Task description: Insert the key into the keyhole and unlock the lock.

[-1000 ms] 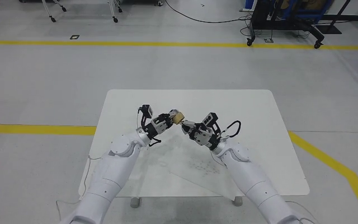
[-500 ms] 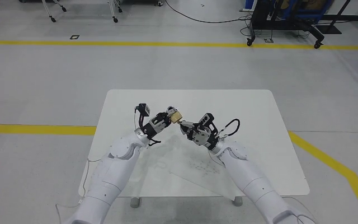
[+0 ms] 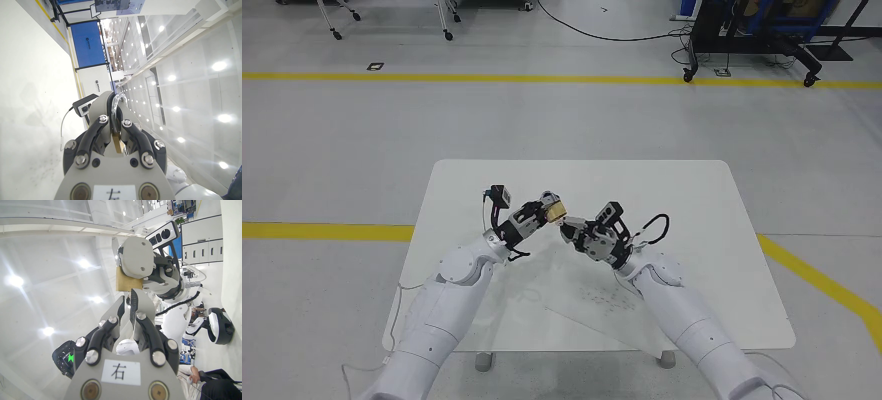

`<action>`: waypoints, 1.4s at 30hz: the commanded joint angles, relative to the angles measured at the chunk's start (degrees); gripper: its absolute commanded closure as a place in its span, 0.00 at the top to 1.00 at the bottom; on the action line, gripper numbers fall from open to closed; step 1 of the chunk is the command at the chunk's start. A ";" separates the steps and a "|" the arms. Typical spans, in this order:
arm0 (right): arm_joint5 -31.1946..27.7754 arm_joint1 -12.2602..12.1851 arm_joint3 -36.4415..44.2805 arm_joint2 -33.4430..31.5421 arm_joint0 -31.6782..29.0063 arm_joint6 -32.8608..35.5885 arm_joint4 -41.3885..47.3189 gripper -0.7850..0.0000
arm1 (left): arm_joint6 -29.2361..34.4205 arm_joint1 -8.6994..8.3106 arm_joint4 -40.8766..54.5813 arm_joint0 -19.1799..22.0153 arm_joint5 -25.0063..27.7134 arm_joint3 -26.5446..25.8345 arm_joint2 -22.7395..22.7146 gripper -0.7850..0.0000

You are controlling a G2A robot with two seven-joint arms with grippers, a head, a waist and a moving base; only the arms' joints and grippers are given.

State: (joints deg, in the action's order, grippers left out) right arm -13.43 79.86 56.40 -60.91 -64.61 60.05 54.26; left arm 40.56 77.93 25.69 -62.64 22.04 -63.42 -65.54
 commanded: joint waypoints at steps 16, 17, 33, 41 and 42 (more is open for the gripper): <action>-17.16 -5.70 24.04 -16.54 -13.19 -37.96 -56.25 1.00 | 3.24 -0.03 -6.48 1.77 -7.91 1.62 3.32 0.00; -16.29 -5.86 27.33 -17.47 -15.23 -41.90 -61.21 1.00 | 4.04 -0.06 -7.93 2.01 -8.17 1.77 3.95 0.00; -14.22 -6.02 37.02 -19.56 -21.96 -53.35 -72.27 1.00 | 6.28 0.78 -26.10 5.77 -15.41 5.99 14.02 0.22; -14.22 -6.02 37.02 -19.56 -21.96 -53.35 -72.27 1.00 | 7.85 1.35 -21.76 6.42 -16.20 7.19 14.10 0.99; -14.22 -6.02 37.02 -19.56 -21.96 -53.35 -72.27 1.00 | 8.54 1.38 -19.73 6.36 -16.15 7.11 13.56 1.00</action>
State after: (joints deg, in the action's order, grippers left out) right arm -27.65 73.84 93.42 -80.47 -86.57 6.71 -18.01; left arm 48.43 79.28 3.40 -56.21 5.82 -56.20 -51.47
